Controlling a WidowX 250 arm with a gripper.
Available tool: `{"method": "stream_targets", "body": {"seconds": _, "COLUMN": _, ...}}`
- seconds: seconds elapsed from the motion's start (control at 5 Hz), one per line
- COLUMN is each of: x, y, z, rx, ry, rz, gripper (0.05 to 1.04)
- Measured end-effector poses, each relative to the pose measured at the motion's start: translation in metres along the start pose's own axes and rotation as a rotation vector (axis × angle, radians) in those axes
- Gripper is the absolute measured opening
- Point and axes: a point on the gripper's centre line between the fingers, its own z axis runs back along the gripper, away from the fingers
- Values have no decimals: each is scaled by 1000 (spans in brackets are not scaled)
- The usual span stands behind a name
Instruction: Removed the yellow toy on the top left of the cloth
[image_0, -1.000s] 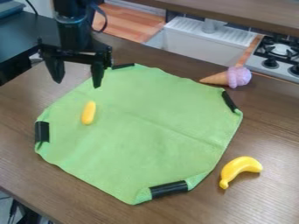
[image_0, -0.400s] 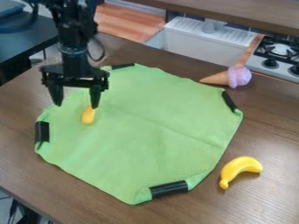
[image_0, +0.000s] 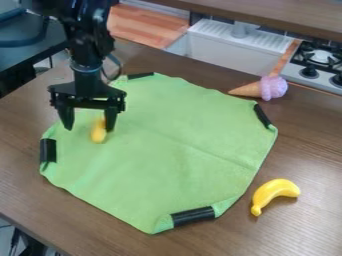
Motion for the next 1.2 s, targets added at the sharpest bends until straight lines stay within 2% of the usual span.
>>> {"method": "stream_targets", "body": {"seconds": 0.2, "x": -2, "y": -7, "z": -1, "rx": 0, "ry": 5, "rz": 0, "gripper": 960}}
{"method": "stream_targets", "body": {"seconds": 0.4, "x": -2, "y": -14, "z": -4, "rx": 7, "ry": 17, "rz": 0, "gripper": 753}}
{"method": "stream_targets", "body": {"seconds": 0.6, "x": -2, "y": -19, "z": -2, "rx": 10, "ry": 19, "rz": -7, "gripper": 479}}
{"method": "stream_targets", "body": {"seconds": 0.8, "x": -1, "y": -21, "z": 1, "rx": 7, "ry": 28, "rz": -9, "gripper": 300}}
{"method": "stream_targets", "body": {"seconds": 1.0, "x": -1, "y": -23, "z": 1, "rx": 5, "ry": 52, "rz": -38, "gripper": 295}}
{"method": "stream_targets", "body": {"seconds": 1.2, "x": 4, "y": -26, "z": 8, "rx": -9, "ry": 55, "rz": -59, "gripper": 295}}
